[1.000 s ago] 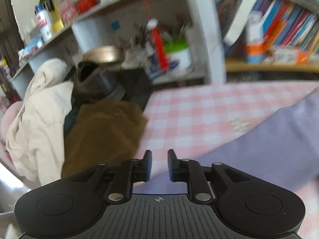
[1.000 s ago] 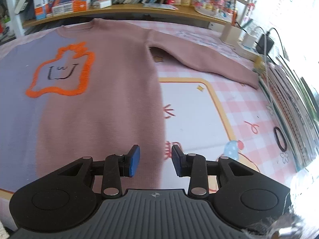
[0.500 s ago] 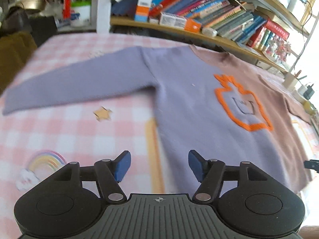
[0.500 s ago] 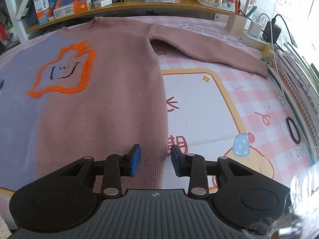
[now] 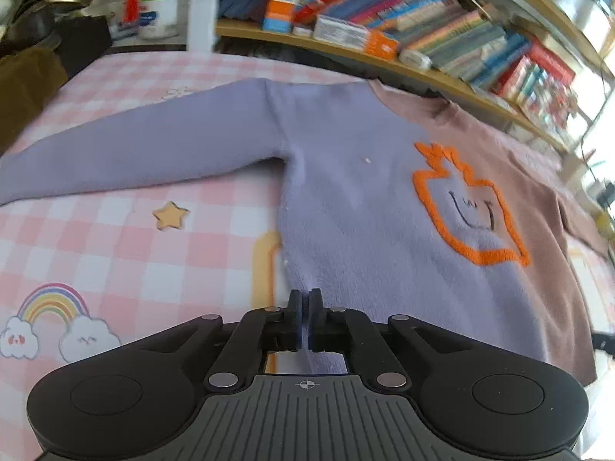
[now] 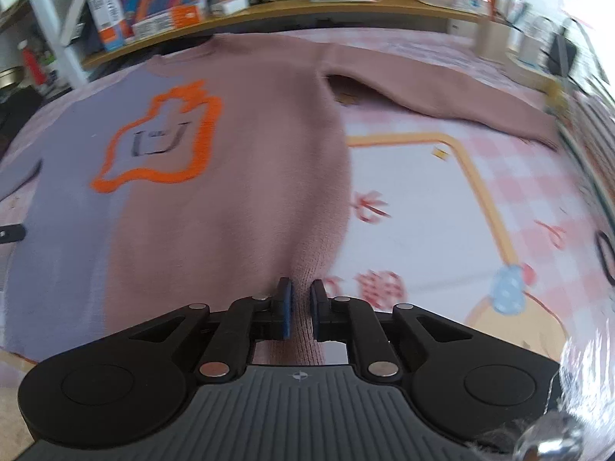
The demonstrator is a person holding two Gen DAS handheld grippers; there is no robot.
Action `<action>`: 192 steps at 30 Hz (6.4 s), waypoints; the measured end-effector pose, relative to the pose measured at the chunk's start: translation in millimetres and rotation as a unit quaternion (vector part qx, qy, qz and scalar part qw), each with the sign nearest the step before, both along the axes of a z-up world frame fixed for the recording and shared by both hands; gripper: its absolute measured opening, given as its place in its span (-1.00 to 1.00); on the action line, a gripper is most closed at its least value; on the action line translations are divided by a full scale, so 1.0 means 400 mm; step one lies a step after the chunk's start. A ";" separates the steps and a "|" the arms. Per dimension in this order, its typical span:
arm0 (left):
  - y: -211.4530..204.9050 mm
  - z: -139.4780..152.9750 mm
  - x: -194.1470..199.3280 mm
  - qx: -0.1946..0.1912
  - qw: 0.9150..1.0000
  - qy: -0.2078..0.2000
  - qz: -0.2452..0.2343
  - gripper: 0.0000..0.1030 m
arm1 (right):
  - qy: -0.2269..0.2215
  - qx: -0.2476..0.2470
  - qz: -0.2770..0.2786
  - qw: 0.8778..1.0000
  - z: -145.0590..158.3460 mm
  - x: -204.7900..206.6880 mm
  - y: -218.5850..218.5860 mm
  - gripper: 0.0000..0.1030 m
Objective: Fold clothes
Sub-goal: 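Pinch the hem with the left gripper while the right gripper pinches the pink hem, then release the hem and raise both grippers above the flat sweater, then move the left gripper to the lavender sleeve cuff and grasp it, then lift the lavender sleeve with the left gripper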
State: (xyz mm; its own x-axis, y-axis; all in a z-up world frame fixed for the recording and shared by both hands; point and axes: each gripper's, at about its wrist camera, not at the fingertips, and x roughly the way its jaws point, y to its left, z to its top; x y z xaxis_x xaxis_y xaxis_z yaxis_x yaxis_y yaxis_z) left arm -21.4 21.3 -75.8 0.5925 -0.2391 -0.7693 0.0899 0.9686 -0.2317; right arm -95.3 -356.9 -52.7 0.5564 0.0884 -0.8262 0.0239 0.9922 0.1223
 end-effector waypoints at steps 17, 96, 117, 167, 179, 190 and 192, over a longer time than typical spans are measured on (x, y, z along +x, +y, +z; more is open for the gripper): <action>-0.022 0.007 0.012 0.062 0.998 -0.016 -0.019 -0.97 | -0.010 -0.042 -0.018 0.999 -0.009 -0.042 0.023 -0.84; -0.284 0.125 -0.278 0.122 0.990 -0.071 0.001 0.83 | -0.113 -0.074 0.033 0.990 0.090 -0.143 0.017 1.00; 0.013 0.108 -0.105 0.095 0.985 -0.093 -0.106 0.83 | -0.115 -0.114 -0.087 0.983 0.097 -0.132 0.354 1.00; 0.510 -0.078 0.176 -0.173 0.960 -0.051 0.216 -0.22 | -0.067 -0.174 -0.093 0.978 0.094 -0.072 0.492 1.00; 0.534 -0.091 0.192 -0.190 0.942 -0.051 0.272 -0.56 | -0.067 -0.172 -0.104 0.977 0.092 -0.080 0.475 1.00; 0.560 -0.105 0.189 -0.200 0.931 -0.061 0.299 -0.95 | -0.073 -0.168 -0.099 0.978 0.089 -0.083 0.467 1.00; 0.549 -0.082 0.184 -0.197 0.933 -0.082 0.290 -0.95 | -0.075 -0.166 -0.099 0.978 0.089 -0.085 0.461 1.00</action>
State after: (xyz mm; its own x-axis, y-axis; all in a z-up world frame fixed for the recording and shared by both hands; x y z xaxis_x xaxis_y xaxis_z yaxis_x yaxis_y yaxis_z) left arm 52.2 241.0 -108.6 0.8121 -0.0867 -0.5770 -0.3577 0.7074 -0.6097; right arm -129.4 -172.5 -17.0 0.6523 -0.2933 -0.6989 0.2264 0.9554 -0.1896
